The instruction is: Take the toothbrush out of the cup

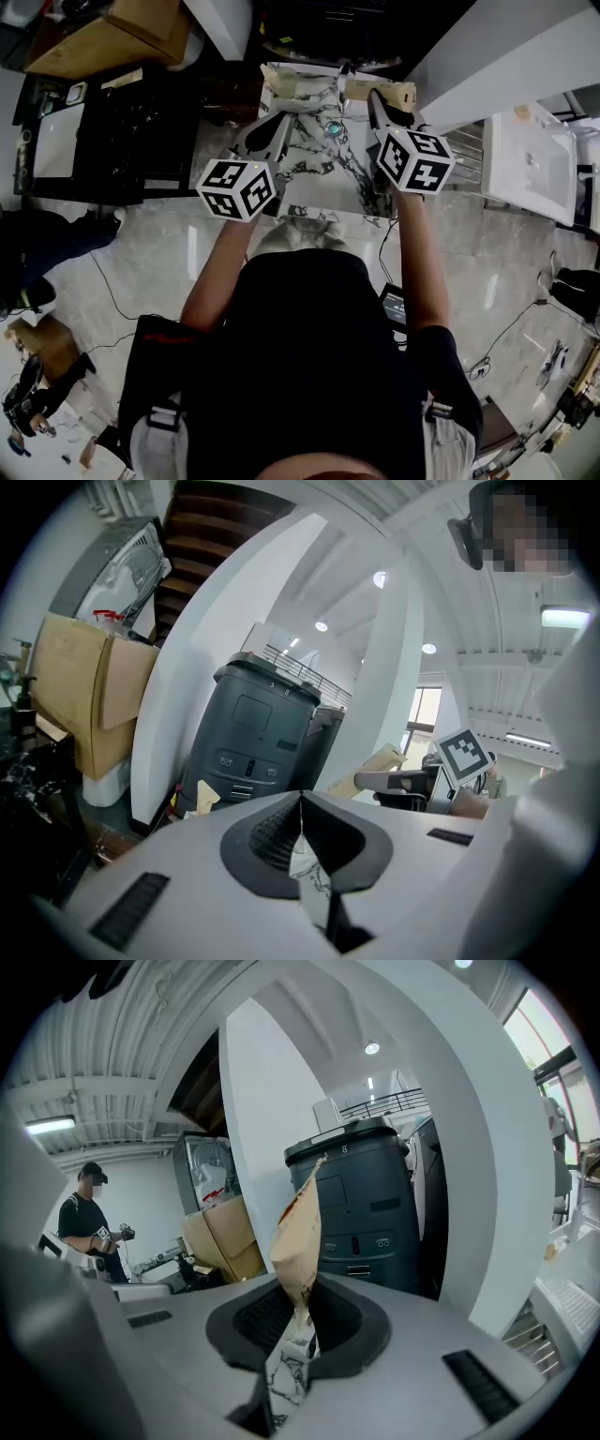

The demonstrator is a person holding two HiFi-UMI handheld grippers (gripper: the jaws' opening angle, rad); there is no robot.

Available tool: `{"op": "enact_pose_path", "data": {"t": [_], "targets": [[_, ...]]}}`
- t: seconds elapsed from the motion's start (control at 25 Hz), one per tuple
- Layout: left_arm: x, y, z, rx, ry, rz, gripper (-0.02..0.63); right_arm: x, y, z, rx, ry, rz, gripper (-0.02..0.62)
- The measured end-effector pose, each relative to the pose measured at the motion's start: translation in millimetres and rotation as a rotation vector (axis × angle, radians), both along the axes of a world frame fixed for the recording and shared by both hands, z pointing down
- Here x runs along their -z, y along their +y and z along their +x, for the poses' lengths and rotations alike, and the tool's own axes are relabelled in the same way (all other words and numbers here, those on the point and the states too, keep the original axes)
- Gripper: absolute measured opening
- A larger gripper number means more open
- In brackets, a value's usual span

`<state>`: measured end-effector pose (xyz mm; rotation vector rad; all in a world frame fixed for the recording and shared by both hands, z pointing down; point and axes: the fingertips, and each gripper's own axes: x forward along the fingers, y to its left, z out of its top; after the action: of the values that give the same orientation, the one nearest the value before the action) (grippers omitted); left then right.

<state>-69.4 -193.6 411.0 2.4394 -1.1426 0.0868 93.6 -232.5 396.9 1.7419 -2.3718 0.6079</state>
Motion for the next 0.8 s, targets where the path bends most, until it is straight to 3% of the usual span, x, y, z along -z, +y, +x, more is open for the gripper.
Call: {"op": "enact_pose_path", "data": {"t": [0.44,0.8], "targets": [[-6,-19,-41,0.011,-0.029,0.005,0.015,-9,-17,-49,0.019,0.018,-0.037,0.064],[-25,-41,-57,-0.006,-0.011,-0.042,0.015,-28,-37,-74,0.034,0.029,-0.08,0.064]]}}
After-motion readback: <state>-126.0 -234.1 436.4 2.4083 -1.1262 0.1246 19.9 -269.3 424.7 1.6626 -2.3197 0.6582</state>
